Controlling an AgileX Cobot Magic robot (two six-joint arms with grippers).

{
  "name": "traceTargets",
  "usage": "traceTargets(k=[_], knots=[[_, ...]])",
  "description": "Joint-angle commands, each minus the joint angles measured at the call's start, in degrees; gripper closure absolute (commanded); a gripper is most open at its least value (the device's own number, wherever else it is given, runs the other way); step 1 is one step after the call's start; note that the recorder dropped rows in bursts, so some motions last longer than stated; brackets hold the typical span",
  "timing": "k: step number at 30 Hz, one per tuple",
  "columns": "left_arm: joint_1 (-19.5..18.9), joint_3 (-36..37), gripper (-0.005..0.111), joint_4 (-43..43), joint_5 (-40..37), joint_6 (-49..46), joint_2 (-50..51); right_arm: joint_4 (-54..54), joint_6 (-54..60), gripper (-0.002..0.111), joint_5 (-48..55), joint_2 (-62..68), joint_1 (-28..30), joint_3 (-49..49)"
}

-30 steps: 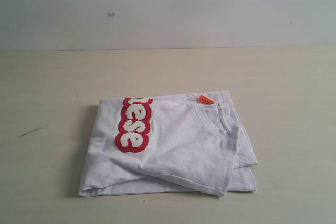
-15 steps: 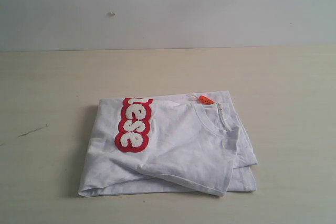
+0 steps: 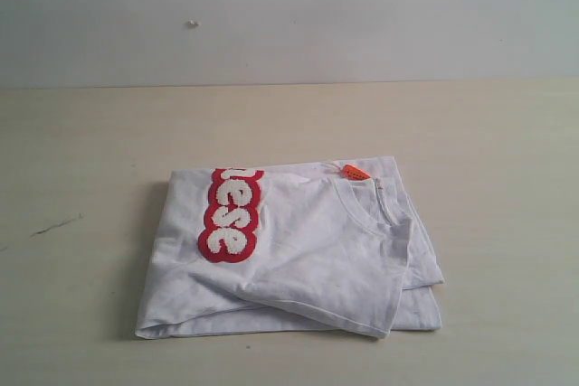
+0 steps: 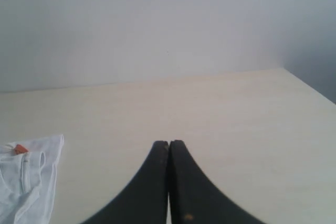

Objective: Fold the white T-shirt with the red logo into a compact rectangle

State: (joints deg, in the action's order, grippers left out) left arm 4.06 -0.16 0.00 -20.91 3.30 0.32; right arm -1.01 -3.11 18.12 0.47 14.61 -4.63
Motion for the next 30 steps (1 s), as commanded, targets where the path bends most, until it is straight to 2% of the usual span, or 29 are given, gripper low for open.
traceTargets(k=[1, 30], knots=[[-0.12, 0.16, 0.107, -0.70, 0.57, 0.04, -0.32, 0.03, 1.57, 0.108, 4.32, -0.47, 0.22, 0.28], [-0.12, 0.16, 0.107, -0.70, 0.57, 0.04, -0.32, 1.01, 1.47, 0.108, 4.41, -0.47, 0.22, 0.38]])
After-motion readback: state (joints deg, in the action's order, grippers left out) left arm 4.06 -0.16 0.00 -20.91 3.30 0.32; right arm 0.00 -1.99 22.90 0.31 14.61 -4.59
